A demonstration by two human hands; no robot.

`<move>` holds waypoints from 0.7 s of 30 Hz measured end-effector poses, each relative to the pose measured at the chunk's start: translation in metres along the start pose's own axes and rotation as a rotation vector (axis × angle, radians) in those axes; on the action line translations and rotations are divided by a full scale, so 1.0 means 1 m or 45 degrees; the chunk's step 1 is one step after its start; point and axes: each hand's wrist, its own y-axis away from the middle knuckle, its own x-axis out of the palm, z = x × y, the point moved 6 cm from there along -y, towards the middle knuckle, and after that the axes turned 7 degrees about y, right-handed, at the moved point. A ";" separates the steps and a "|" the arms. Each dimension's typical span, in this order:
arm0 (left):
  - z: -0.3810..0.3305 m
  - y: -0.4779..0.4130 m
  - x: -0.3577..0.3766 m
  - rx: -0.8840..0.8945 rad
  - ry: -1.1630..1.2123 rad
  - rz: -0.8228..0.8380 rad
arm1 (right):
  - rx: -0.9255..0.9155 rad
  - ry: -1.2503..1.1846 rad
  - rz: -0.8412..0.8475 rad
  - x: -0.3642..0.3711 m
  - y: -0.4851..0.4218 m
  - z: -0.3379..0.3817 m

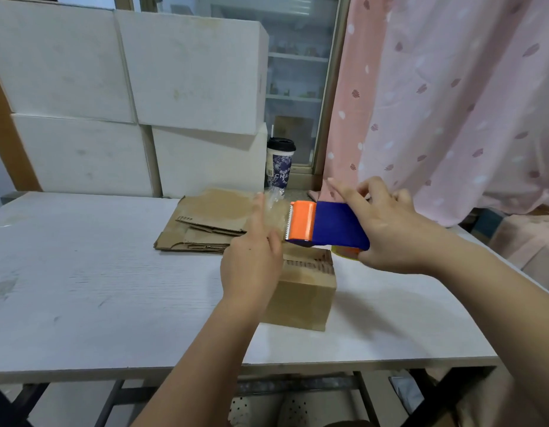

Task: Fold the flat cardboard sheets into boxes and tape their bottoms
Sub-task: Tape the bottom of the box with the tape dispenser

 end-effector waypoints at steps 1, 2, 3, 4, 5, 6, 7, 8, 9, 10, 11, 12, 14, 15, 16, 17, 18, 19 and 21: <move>0.001 -0.001 -0.001 0.004 -0.039 -0.017 | 0.022 0.014 0.005 0.001 0.000 -0.003; 0.001 -0.001 -0.003 0.017 -0.093 -0.046 | 0.050 0.003 -0.001 -0.001 0.000 -0.007; 0.001 -0.001 -0.005 0.047 -0.149 -0.078 | 0.090 -0.047 -0.014 -0.003 0.001 -0.010; -0.001 0.000 -0.005 0.090 -0.192 -0.113 | 0.130 -0.127 -0.041 -0.006 0.001 -0.013; -0.002 0.001 -0.005 0.124 -0.219 -0.139 | 0.160 -0.207 -0.085 -0.011 0.001 -0.016; -0.002 0.001 -0.003 0.136 -0.220 -0.151 | 0.179 -0.267 -0.148 -0.016 0.002 -0.019; 0.000 0.001 -0.001 0.124 -0.199 -0.149 | 0.198 -0.325 -0.217 -0.020 0.004 -0.022; 0.002 0.000 0.000 0.100 -0.144 -0.141 | 0.220 -0.405 -0.277 -0.023 0.006 -0.025; 0.006 -0.001 0.001 0.075 -0.057 -0.133 | 0.240 -0.514 -0.316 -0.024 0.008 -0.027; 0.011 -0.001 0.002 0.040 0.098 -0.127 | 0.255 -0.643 -0.325 -0.023 0.009 -0.029; 0.017 0.000 0.004 -0.018 0.319 -0.123 | 0.272 -0.782 -0.310 -0.018 0.009 -0.028; 0.023 0.001 0.005 -0.099 0.576 -0.136 | 0.294 -0.926 -0.284 -0.012 0.009 -0.026; 0.029 0.004 0.005 -0.202 0.872 -0.202 | 0.362 -1.170 -0.234 0.006 0.011 -0.018; 0.030 0.006 0.004 -0.228 0.921 -0.219 | 0.403 -1.255 -0.223 0.015 0.013 -0.014; 0.030 0.006 0.004 -0.240 0.958 -0.220 | 0.443 -1.317 -0.229 0.023 0.016 -0.011; 0.029 0.006 0.004 -0.252 1.000 -0.209 | 0.482 -1.356 -0.255 0.029 0.019 -0.009; 0.028 0.005 0.004 -0.267 1.043 -0.190 | 0.516 -1.370 -0.293 0.032 0.022 -0.009; 0.028 0.004 0.005 -0.294 1.088 -0.162 | 0.538 -1.368 -0.325 0.033 0.024 -0.009; 0.030 -0.001 0.005 -0.371 1.151 -0.111 | 0.530 -1.344 -0.356 0.031 0.028 -0.005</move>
